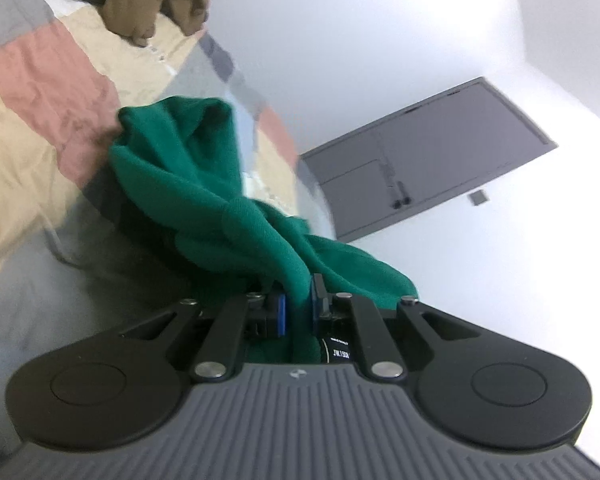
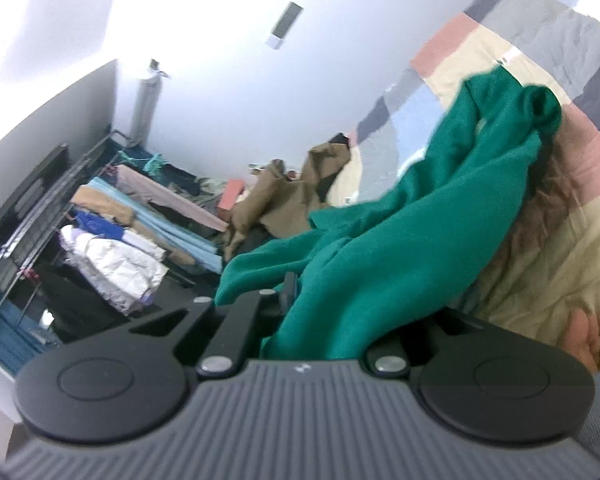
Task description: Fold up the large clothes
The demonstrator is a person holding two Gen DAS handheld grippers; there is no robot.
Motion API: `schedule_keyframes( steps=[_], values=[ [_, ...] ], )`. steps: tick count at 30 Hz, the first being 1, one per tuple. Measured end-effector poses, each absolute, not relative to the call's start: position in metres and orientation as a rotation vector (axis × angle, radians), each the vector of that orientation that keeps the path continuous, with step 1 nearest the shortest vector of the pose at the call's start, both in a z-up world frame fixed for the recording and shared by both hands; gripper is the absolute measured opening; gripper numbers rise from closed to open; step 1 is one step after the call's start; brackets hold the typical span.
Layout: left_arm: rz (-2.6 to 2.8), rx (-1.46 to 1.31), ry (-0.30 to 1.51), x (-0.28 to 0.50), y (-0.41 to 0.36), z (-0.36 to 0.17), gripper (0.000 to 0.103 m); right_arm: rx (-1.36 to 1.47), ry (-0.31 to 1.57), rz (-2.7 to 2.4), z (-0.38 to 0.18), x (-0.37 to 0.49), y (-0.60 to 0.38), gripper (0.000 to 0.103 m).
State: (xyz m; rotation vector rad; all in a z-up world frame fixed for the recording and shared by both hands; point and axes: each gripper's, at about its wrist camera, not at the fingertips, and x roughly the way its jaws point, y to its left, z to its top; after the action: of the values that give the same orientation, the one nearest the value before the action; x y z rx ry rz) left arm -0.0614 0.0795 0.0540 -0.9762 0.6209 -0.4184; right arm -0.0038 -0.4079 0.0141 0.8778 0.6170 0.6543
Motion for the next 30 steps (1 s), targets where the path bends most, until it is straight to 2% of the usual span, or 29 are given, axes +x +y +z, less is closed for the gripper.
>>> schedule_keyframes(
  steps=[3, 7, 19, 24, 30],
  values=[
    [-0.445, -0.960, 0.603, -0.076, 0.073, 0.063, 0.013, 0.879, 0.593, 0.665, 0.022, -0.015, -0.413, 0.013],
    [-0.429, -0.938, 0.585, -0.056, 0.069, 0.071, 0.013, 0.890, 0.613, 0.628, 0.027, 0.006, -0.416, 0.014],
    [-0.287, -0.868, 0.556, 0.095, 0.066, 0.076, 0.014, 1.080, 0.654, 0.458, -0.005, 0.133, -0.429, 0.017],
    [-0.228, -0.799, 0.596, 0.169, 0.069, 0.057, 0.015, 1.162, 0.651, 0.360, -0.038, 0.189, -0.436, 0.017],
    [-0.176, -0.787, 0.663, 0.239, 0.072, 0.009, 0.016, 1.207, 0.734, 0.269, -0.090, 0.242, -0.437, 0.018]
  ],
)
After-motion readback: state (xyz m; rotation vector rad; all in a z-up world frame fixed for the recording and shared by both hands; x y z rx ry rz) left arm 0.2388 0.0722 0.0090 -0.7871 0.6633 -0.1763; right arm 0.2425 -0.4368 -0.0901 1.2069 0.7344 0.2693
